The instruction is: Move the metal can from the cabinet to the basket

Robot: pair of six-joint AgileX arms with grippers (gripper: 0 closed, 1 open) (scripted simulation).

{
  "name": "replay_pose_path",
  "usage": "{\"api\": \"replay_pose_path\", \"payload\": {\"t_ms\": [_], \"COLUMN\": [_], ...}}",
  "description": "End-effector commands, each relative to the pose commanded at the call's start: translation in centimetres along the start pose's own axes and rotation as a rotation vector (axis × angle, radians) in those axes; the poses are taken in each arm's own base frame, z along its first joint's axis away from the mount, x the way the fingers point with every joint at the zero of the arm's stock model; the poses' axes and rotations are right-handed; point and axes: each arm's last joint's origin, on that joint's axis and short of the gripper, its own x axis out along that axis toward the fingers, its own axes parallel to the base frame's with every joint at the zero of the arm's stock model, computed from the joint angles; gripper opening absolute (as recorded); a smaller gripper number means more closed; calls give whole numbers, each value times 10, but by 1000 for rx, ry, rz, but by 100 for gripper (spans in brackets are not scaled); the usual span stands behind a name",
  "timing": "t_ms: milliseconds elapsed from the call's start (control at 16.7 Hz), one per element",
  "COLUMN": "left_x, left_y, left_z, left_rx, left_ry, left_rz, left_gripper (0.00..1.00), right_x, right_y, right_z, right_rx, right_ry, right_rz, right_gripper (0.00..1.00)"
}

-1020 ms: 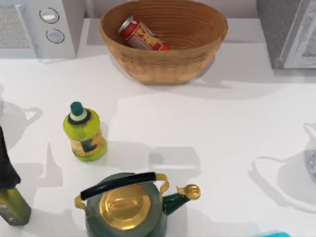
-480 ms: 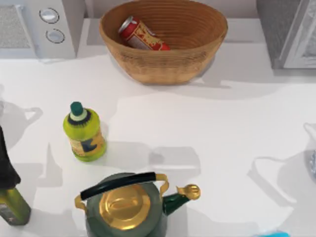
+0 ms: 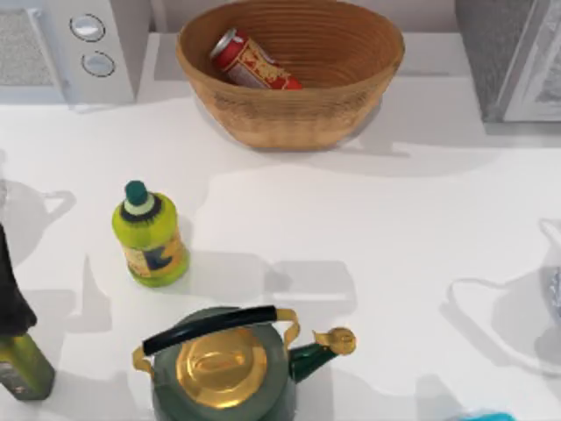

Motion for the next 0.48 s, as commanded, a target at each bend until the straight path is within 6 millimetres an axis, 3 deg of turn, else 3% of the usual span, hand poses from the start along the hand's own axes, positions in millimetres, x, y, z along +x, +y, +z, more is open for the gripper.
{"api": "replay_pose_path", "payload": {"t_ms": [120,480], "left_x": [0,0], "left_y": [0,0], "left_z": [0,0], "left_rx": [0,0], "left_ry": [0,0], "left_rz": [0,0], "left_gripper": [100,100], "right_x": [-5,-6], "right_y": [11,11], "right_z": [12,14], "right_rx": [-12,-15], "right_ry": [-6,-8], "right_rz": [0,-3], "right_gripper": [100,100]}}
